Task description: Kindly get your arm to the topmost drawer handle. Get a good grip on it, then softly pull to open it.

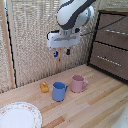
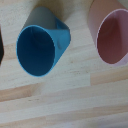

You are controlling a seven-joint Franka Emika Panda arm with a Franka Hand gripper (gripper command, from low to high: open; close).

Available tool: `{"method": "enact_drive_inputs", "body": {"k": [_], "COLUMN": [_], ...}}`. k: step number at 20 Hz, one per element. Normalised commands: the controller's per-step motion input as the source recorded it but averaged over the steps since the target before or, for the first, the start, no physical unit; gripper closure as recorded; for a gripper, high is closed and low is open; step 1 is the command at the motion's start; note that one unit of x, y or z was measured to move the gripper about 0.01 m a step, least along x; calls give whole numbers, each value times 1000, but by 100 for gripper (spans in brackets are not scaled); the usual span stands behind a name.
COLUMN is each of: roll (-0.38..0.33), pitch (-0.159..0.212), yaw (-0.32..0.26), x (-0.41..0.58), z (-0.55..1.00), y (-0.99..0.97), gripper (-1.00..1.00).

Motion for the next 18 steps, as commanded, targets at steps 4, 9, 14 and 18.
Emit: {"method": "enact_drive_inputs", "body": {"k": [4, 9, 14, 18], "roll": [-324, -306, -308, -350], "pitch": [0, 0, -22, -85], "yaw": [146, 139, 141, 148], "x": [-330, -341, -319, -256], "z": [208, 295, 232, 32], "y": [-50, -61, -173, -264], "gripper": [-100, -100, -100, -100]}}
